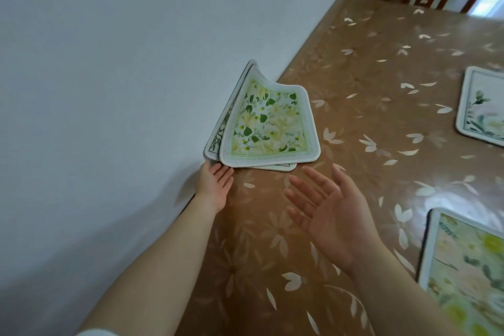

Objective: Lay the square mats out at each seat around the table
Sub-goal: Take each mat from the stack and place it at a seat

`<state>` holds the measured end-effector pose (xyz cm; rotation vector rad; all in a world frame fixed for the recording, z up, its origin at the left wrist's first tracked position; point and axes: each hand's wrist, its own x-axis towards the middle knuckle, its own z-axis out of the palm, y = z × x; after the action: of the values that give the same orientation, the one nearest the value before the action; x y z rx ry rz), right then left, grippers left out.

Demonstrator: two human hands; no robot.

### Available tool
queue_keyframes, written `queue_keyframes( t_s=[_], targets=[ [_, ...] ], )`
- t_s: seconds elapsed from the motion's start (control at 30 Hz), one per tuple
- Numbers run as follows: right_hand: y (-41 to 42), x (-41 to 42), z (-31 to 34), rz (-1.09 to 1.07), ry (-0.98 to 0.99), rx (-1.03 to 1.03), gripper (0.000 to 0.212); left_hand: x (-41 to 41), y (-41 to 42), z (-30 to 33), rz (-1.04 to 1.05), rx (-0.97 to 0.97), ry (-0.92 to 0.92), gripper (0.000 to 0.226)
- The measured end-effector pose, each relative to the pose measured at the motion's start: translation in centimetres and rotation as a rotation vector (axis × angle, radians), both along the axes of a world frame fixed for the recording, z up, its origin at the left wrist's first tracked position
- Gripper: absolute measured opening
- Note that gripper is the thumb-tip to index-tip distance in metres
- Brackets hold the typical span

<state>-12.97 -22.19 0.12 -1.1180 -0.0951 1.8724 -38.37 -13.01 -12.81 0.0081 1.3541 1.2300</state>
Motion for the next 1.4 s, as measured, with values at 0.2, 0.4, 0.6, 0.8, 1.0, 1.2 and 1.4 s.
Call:
queue_keyframes(
  t_s=[0.2,0.4,0.6,0.8,1.0,1.2,1.4],
  targets=[
    [-0.7,-0.8,-0.1,0.001,-0.005,-0.026,0.052,0.6,0.8,0.0,-0.012,-0.033,0.183,0.031],
    [-1.6,-0.6,0.4,-0.005,-0.019,-0.018,0.052,0.5,1.1,0.2,0.021,-0.062,0.317,0.016],
    [-3.2,0.0,0.6,-0.013,-0.055,-0.023,0.051,0.9,-1.5,0.3,0.015,-0.066,0.262,0.018],
    [-6.5,0.4,-0.5,-0.001,-0.110,-0.054,0.050,1.7,-9.7,-0.6,0.021,-0.118,0.181,0.017],
    [-11.1,1.9,-3.4,0.001,-0.158,-0.188,0.049,0.3,-20.9,-0.8,-0.008,-0.238,0.143,0.017],
    [-15.3,3.0,-6.7,0.011,-0.168,-0.298,0.050,-2.0,-27.8,-0.9,-0.211,-0.350,0.223,0.017],
    [-15.6,4.4,-8.2,0.026,-0.265,-0.308,0.043,-3.6,-25.7,-0.4,-0.299,-0.289,0.467,0.021]
  ],
)
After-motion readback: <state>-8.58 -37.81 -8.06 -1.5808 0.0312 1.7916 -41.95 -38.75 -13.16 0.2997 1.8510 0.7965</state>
